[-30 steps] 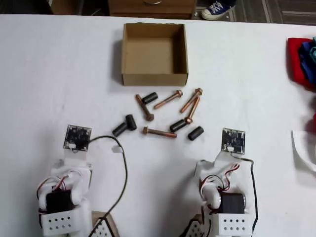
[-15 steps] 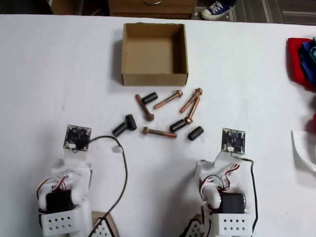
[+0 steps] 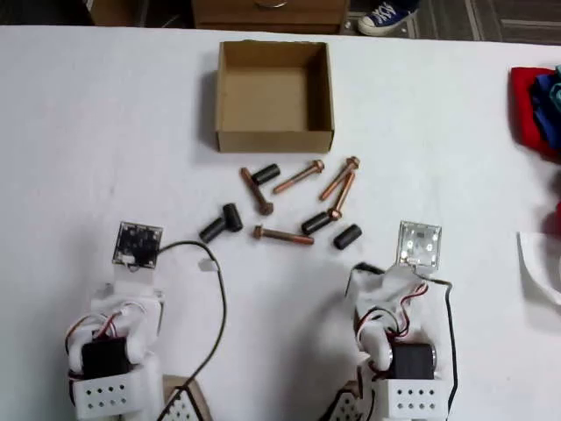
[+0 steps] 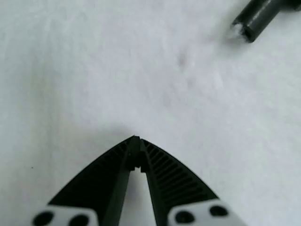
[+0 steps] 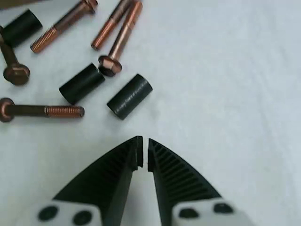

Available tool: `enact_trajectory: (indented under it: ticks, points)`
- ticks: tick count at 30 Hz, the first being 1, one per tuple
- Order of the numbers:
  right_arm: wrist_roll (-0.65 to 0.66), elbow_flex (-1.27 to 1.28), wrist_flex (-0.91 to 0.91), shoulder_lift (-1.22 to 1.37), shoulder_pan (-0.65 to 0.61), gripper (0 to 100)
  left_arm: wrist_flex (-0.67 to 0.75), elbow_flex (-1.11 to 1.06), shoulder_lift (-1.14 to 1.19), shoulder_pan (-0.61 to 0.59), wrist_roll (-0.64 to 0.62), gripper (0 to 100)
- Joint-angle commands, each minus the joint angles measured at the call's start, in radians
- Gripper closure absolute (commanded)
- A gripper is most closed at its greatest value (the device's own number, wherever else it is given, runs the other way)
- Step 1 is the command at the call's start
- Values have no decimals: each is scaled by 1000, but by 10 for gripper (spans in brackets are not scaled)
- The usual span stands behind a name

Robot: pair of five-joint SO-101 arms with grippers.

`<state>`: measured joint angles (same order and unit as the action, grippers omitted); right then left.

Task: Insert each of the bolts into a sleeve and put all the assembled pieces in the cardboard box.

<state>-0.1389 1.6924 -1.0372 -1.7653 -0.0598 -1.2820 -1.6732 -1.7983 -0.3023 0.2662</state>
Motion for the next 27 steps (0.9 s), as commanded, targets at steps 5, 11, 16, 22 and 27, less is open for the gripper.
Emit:
enact_trajectory:
  ticks: [5, 11, 16, 22, 27]
  points:
    - [60, -14, 374, -2, 16, 978, -3, -19, -26, -8, 5, 973]
    - [417, -132, 387, -1, 16, 978, -3, -19, -26, -8, 5, 973]
    - [443, -440, 185, 19, -24, 950, -3, -19, -26, -8, 5, 973]
    - [443, -887, -4, 377, -119, 865, -3, -19, -26, -8, 5, 973]
    - [442, -1297, -237, 889, -64, 878, -3, -19, -26, -8, 5, 973]
